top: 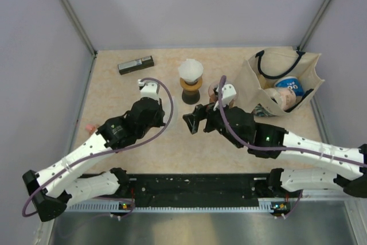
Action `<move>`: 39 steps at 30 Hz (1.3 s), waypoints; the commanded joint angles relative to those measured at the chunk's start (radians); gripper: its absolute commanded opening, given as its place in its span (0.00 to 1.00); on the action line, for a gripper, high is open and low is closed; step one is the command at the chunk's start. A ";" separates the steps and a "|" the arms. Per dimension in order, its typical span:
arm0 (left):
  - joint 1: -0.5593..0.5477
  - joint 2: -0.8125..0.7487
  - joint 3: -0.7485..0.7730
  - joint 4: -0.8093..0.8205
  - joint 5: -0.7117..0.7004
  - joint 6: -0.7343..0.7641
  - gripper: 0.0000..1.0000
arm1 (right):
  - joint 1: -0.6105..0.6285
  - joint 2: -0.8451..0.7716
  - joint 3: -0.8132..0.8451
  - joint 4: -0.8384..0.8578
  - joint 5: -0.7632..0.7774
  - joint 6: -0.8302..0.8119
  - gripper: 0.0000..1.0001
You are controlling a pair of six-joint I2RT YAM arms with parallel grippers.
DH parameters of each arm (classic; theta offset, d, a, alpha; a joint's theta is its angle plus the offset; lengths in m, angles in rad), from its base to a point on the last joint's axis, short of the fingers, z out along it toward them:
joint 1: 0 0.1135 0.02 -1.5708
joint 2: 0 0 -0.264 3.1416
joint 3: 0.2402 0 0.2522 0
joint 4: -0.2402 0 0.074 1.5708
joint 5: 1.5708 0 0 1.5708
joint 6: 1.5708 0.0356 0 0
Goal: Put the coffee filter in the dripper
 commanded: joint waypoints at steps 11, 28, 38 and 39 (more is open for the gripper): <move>-0.188 0.042 0.112 0.182 -0.232 0.207 0.00 | -0.072 0.226 0.127 0.013 0.092 0.324 0.95; -0.239 -0.019 0.103 0.195 -0.257 0.124 0.00 | -0.073 0.407 0.165 -0.004 0.239 0.389 0.75; -0.242 -0.018 0.089 0.212 -0.235 0.070 0.00 | -0.075 0.387 0.075 0.134 0.251 0.455 0.70; -0.240 -0.021 0.081 0.212 -0.237 0.067 0.00 | -0.073 0.370 0.055 0.168 0.245 0.455 0.70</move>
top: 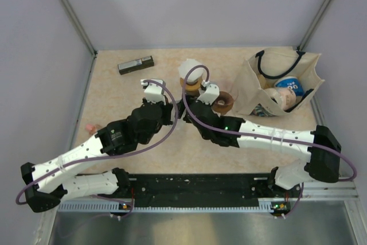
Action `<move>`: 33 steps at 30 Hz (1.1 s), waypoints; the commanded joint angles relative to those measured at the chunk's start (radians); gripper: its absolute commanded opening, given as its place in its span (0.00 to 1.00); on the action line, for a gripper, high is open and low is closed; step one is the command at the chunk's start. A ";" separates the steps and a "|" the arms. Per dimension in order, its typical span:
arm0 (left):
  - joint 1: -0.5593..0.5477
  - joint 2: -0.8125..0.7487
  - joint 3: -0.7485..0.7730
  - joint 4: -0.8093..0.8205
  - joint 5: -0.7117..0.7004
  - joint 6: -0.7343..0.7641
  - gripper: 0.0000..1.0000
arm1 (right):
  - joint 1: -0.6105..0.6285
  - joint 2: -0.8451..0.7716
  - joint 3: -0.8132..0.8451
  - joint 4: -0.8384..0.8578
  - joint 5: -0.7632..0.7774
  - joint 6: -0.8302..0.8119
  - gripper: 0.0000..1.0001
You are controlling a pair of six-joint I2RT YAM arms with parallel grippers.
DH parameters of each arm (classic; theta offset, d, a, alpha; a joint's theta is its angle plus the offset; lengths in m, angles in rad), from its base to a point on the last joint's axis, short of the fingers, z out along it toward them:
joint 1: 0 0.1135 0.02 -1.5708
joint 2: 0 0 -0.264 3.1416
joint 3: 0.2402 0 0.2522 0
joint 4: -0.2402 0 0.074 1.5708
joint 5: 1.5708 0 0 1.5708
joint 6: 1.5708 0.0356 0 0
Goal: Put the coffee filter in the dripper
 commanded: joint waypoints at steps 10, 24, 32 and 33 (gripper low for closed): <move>-0.007 -0.047 -0.020 0.104 -0.049 -0.068 0.00 | -0.027 -0.106 -0.128 0.162 -0.033 0.044 0.65; -0.006 -0.088 -0.053 0.162 -0.201 -0.042 0.00 | -0.045 -0.171 -0.192 0.029 -0.058 0.075 0.30; -0.006 -0.093 -0.046 0.124 -0.235 -0.048 0.00 | -0.045 -0.175 -0.177 -0.027 -0.076 0.038 0.27; -0.006 -0.096 -0.046 0.121 -0.235 -0.048 0.00 | -0.045 -0.180 -0.179 -0.025 -0.082 0.026 0.25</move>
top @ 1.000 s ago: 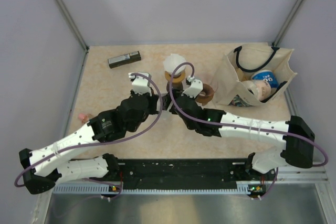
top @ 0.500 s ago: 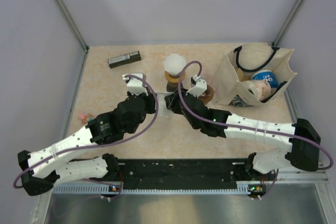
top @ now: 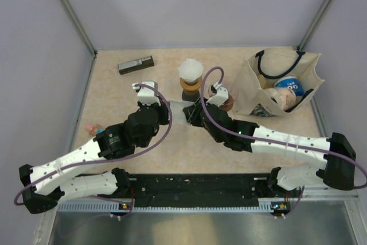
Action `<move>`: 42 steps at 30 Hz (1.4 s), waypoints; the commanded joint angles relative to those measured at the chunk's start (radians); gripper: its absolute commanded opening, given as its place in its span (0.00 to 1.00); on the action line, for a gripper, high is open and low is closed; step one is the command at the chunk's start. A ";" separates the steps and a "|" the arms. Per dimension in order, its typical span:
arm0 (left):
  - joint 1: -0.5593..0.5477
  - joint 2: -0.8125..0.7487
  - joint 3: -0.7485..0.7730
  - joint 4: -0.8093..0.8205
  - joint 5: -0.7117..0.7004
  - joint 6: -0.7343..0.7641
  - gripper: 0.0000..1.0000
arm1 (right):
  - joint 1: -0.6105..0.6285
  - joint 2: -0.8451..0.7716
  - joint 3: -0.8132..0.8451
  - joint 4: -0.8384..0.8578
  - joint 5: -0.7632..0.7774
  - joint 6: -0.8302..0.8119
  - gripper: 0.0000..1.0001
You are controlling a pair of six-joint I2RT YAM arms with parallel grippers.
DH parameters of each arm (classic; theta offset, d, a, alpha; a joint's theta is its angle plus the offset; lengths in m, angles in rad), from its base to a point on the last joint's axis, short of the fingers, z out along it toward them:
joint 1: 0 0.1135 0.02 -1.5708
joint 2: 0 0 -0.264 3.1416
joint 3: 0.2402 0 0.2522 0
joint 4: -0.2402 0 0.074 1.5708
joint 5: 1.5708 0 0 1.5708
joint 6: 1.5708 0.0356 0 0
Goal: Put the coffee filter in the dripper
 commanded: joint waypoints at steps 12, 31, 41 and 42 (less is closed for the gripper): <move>0.007 -0.051 -0.022 0.063 0.060 0.036 0.03 | -0.021 -0.057 0.060 -0.154 -0.063 -0.242 0.00; 0.007 -0.183 -0.037 0.167 0.362 0.065 0.99 | -0.411 -0.086 0.499 -0.801 -0.411 -0.435 0.00; 0.009 -0.140 -0.026 0.077 0.232 0.056 0.99 | -0.649 0.027 0.567 -0.830 -0.652 -0.576 0.03; 0.007 -0.140 -0.037 0.077 0.218 0.055 0.99 | -0.663 0.042 0.574 -0.826 -0.675 -0.581 0.03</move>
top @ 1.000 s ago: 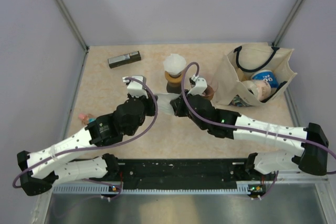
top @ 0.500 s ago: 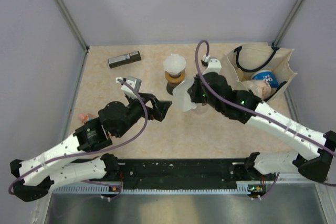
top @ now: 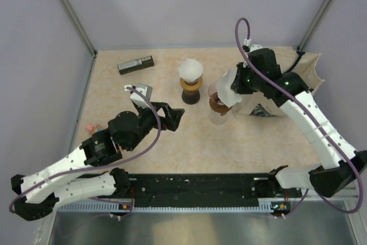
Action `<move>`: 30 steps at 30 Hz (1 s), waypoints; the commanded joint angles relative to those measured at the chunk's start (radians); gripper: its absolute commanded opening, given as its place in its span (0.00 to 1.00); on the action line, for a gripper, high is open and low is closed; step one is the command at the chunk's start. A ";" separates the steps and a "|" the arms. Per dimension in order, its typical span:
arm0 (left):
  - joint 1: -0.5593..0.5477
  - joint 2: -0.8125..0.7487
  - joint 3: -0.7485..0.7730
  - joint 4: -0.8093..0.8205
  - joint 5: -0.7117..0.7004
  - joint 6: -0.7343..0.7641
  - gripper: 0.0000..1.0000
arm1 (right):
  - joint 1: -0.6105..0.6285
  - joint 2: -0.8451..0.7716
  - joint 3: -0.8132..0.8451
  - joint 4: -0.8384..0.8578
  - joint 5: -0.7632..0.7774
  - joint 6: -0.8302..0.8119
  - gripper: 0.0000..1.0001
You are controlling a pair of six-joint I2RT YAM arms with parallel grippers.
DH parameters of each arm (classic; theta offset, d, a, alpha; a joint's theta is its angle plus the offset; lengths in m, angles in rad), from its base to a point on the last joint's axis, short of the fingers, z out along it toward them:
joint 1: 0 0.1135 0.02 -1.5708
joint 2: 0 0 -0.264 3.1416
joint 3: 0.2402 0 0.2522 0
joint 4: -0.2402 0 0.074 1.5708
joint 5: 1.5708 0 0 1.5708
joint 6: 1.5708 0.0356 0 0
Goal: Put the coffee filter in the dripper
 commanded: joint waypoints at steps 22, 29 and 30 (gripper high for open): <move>0.195 0.040 -0.050 -0.050 0.046 -0.110 0.99 | -0.096 0.206 0.071 0.021 -0.163 -0.106 0.14; 0.210 0.042 -0.052 -0.056 0.064 -0.113 0.99 | -0.096 0.198 0.104 0.004 -0.120 -0.123 0.25; 0.212 0.040 -0.052 -0.056 0.064 -0.113 0.99 | -0.096 0.193 0.113 0.000 -0.108 -0.129 0.27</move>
